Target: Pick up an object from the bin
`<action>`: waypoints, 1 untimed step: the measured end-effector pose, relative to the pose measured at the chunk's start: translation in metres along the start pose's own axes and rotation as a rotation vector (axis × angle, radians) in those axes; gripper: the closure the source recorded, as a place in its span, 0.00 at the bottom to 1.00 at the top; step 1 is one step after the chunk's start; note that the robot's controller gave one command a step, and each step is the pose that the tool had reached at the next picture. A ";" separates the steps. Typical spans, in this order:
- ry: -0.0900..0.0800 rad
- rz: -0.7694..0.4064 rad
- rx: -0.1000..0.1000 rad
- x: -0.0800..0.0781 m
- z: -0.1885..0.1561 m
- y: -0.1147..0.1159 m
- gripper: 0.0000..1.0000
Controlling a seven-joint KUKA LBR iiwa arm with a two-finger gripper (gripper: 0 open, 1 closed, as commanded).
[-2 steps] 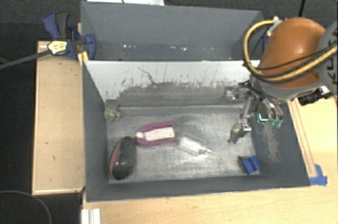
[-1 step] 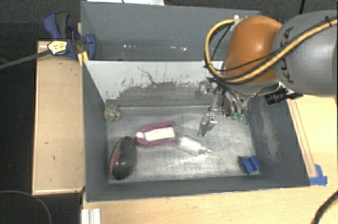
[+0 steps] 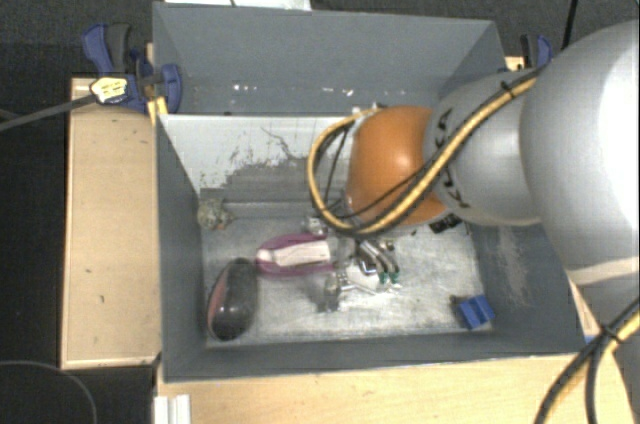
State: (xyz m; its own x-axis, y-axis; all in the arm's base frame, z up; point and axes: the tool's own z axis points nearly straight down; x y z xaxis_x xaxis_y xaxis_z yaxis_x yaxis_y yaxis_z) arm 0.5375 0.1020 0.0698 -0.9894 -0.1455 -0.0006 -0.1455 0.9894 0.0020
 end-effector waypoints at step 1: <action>-0.001 0.004 0.001 -0.001 -0.002 -0.002 1.00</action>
Offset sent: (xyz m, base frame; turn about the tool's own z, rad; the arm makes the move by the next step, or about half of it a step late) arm 0.0000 0.0000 0.0000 0.0000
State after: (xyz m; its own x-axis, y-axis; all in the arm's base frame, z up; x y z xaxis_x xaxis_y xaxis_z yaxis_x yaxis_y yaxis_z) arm 0.5385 0.1004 0.0723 -0.9899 -0.1418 -0.0013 -0.1418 0.9899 0.0012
